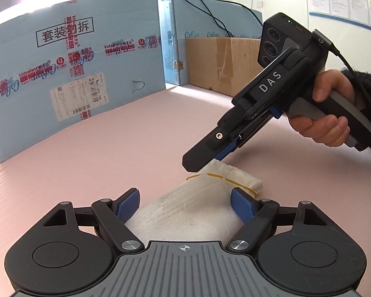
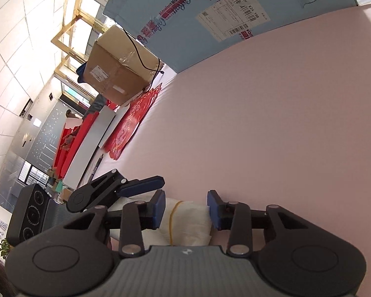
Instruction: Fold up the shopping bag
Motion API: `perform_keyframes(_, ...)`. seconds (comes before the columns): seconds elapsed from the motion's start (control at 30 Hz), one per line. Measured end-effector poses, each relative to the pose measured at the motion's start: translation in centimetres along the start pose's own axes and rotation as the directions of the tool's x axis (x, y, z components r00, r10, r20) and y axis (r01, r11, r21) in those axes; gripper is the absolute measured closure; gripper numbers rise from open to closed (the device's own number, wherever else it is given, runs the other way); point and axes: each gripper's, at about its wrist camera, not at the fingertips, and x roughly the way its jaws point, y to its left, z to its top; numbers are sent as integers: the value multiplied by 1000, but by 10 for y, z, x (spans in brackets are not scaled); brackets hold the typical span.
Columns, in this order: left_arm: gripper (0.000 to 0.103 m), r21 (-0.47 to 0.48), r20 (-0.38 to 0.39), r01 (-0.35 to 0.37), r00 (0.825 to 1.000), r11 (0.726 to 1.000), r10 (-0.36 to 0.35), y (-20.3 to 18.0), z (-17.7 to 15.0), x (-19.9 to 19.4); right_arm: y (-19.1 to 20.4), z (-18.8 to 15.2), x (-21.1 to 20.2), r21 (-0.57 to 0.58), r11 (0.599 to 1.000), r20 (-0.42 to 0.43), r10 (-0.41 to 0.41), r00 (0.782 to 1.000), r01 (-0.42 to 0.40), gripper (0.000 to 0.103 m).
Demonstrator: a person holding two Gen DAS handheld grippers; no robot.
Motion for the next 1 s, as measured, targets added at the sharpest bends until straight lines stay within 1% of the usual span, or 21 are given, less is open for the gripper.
perform_keyframes(0.07,19,7,-7,12,1000,1000,-12,3,-2,-11,0,-11,-5,13,1000,-17,25,1000,-25,62)
perform_keyframes(0.13,20,4,-16,-10,1000,1000,11,6,-3,-16,0,-19,-9,18,999,-26,46,999,-46,62)
perform_keyframes(0.2,20,4,-17,-34,999,999,34,5,-3,-23,2,-24,-11,-2,999,-26,47,999,-47,62)
perform_keyframes(0.27,20,13,-15,-87,996,996,88,0,-1,-31,5,-24,-14,-32,999,-15,29,999,-29,62)
perform_keyframes(0.33,20,7,-2,-141,990,990,141,-5,2,-38,11,-21,-20,-104,994,25,-21,999,23,61)
perform_keyframes(0.37,20,-8,15,-188,982,982,188,-11,4,-43,12,-18,-22,-130,990,44,-43,998,49,61)
perform_keyframes(0.43,20,-36,38,-231,972,972,233,-24,9,-45,12,-14,-24,-166,982,75,-75,994,87,61)
perform_keyframes(0.5,20,-62,59,-267,961,962,271,-41,14,-45,12,-13,-19,-190,977,72,-86,994,99,62)
perform_keyframes(0.53,20,-63,62,-284,956,957,288,-51,15,-41,13,-14,-16,-200,975,60,-87,994,98,64)
perform_keyframes(0.6,20,-61,58,-309,948,949,312,-64,17,-34,13,-21,-14,-230,970,34,-71,997,77,82)
perform_keyframes(0.63,20,-56,50,-324,944,945,326,-69,16,-30,14,-25,-13,-239,968,24,-69,997,72,83)
perform_keyframes(0.73,20,-17,47,-380,924,925,380,-82,17,-28,18,-33,-18,-235,968,25,-87,996,90,83)
perform_keyframes(0.8,20,23,55,-437,899,899,435,-91,18,-30,21,-37,-20,-238,966,20,-99,995,101,83)
perform_keyframes(0.83,20,53,86,-477,878,877,472,-99,19,-32,23,-38,-21,-246,963,21,-105,994,107,83)
perform_keyframes(0.87,20,75,138,-516,853,853,504,-107,20,-37,23,-39,-22,-250,962,24,-104,994,107,83)
perform_keyframes(0.9,20,85,185,-537,836,839,517,-113,21,-42,22,-39,-22,-244,964,25,-101,995,104,82)
perform_keyframes(0.93,20,86,197,-538,835,839,514,-115,22,-43,20,-37,-23,-229,968,34,-97,995,102,81)
perform_keyframes(0.97,20,86,201,-525,841,847,502,-118,24,-45,18,-36,-25,-213,972,47,-94,995,101,78)
perform_keyframes(1.0,20,82,186,-505,855,859,485,-118,25,-45,15,-34,-29,-206,973,62,-93,994,104,78)
